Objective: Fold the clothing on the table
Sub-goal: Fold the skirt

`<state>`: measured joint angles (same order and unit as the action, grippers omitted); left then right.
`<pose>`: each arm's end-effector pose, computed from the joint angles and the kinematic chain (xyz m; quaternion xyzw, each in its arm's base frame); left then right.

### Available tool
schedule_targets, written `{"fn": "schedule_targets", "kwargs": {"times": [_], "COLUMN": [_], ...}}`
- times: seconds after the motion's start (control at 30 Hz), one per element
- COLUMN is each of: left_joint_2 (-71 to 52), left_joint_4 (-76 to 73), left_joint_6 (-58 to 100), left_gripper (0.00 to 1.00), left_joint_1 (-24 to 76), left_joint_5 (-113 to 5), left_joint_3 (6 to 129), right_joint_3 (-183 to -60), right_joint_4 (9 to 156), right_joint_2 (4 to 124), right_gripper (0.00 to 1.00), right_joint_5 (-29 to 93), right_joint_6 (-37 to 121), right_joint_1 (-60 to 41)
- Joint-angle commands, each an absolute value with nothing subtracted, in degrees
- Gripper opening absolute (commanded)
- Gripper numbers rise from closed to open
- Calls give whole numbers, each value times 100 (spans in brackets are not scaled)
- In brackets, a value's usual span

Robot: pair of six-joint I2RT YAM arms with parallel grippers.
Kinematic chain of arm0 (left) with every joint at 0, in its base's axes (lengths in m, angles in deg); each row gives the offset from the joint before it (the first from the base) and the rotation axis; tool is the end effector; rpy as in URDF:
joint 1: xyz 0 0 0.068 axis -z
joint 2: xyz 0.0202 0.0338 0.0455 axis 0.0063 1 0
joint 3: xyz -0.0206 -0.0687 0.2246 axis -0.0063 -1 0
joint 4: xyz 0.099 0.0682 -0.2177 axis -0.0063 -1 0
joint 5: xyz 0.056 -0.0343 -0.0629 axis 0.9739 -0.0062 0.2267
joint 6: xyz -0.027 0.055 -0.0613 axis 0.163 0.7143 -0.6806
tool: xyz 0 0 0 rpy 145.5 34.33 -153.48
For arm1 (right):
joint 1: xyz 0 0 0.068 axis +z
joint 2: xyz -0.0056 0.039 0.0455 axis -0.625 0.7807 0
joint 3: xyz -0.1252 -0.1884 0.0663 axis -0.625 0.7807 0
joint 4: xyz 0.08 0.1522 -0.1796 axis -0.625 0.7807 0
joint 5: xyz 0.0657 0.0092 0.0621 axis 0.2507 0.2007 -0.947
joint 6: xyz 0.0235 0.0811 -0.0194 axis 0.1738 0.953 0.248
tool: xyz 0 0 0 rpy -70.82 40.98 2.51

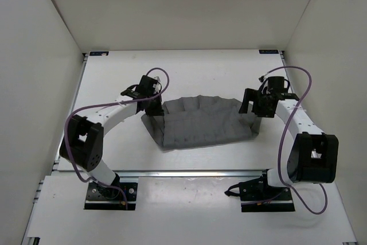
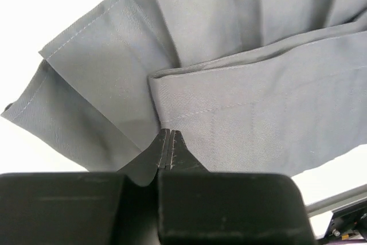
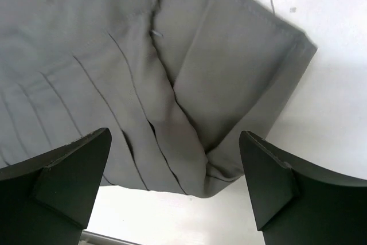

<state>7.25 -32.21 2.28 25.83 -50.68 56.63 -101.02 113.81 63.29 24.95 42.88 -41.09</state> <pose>0.2963 -0.1532 0.1421 -0.0208 0.9642 -0.1601 0.2102 0.2973 0.0067 0.1654 0.0481 0.9515 0.1337 0.2730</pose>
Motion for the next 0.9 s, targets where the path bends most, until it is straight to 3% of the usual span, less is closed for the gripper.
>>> {"fn": "schedule_targets", "kwargs": {"times": [0.0, 0.33, 0.53, 0.7, 0.8, 0.87], "left_joint_2": [365, 584, 821, 1067, 1199, 1226], "left_joint_4": [-3272, -2868, -2824, -2850, -2877, -2798], "left_joint_6": [208, 66, 119, 189, 216, 172], "left_gripper": [0, 0, 0, 0, 0, 0], "left_joint_1": [2758, 2961, 2917, 2925, 2934, 2952], "left_joint_5": [-4831, -4831, -4901, -4849, -4857, -4874], "left_joint_3": [5517, 5042, 5086, 5165, 5165, 5157], "right_joint_3": [-9987, -9891, -9689, -9794, -9803, -9829], "right_joint_4": [11322, 11480, 11278, 11234, 11155, 11094], "right_joint_2": [6269, 7077, 7297, 7649, 7798, 7807], "right_gripper": [92, 92, 92, 71, 53, 35], "right_joint_5": [2785, 3469, 3277, 3233, 3189, 3163], "right_joint_6": [4086, 4060, 4156, 4104, 4104, 4104], "right_joint_1": [-4061, -4035, -4026, -3983, -3947, -3947]}}
